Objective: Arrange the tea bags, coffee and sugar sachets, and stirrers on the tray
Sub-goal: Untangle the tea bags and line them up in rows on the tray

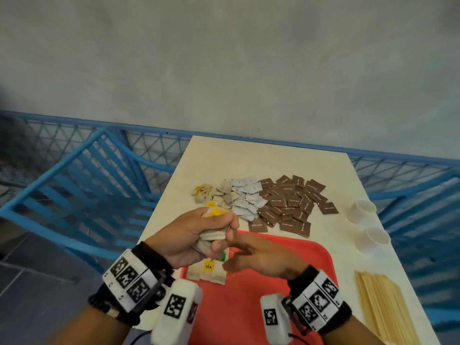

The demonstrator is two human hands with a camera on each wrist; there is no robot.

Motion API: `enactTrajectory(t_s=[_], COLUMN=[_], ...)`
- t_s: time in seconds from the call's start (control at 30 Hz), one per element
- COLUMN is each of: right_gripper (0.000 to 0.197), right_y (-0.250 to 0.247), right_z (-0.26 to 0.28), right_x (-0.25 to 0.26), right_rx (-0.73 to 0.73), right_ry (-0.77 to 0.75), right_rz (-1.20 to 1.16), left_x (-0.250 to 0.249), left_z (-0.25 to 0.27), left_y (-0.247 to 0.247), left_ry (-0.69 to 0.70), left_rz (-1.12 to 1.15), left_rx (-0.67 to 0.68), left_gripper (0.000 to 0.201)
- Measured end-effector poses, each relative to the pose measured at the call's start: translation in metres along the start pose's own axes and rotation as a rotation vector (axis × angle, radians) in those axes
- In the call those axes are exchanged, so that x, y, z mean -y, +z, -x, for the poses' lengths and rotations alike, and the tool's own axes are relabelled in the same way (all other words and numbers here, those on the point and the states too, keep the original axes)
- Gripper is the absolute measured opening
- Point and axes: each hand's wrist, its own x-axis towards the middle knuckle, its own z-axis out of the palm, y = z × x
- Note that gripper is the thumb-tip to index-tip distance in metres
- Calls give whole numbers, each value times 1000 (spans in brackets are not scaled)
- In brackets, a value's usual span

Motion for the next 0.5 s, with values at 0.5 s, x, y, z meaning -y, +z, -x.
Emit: enactTrajectory(t_s=[0.5], right_gripper=[42], right_y=[20], right_z=[54], right_x=[11], right_rx=[-209], right_ry=[-164], right_rz=[-319], left_x=[53], left_z=[41], left_y=[-36], left_ry=[-15], left_rz=[452], left_rx=[-161], left_gripper=[33])
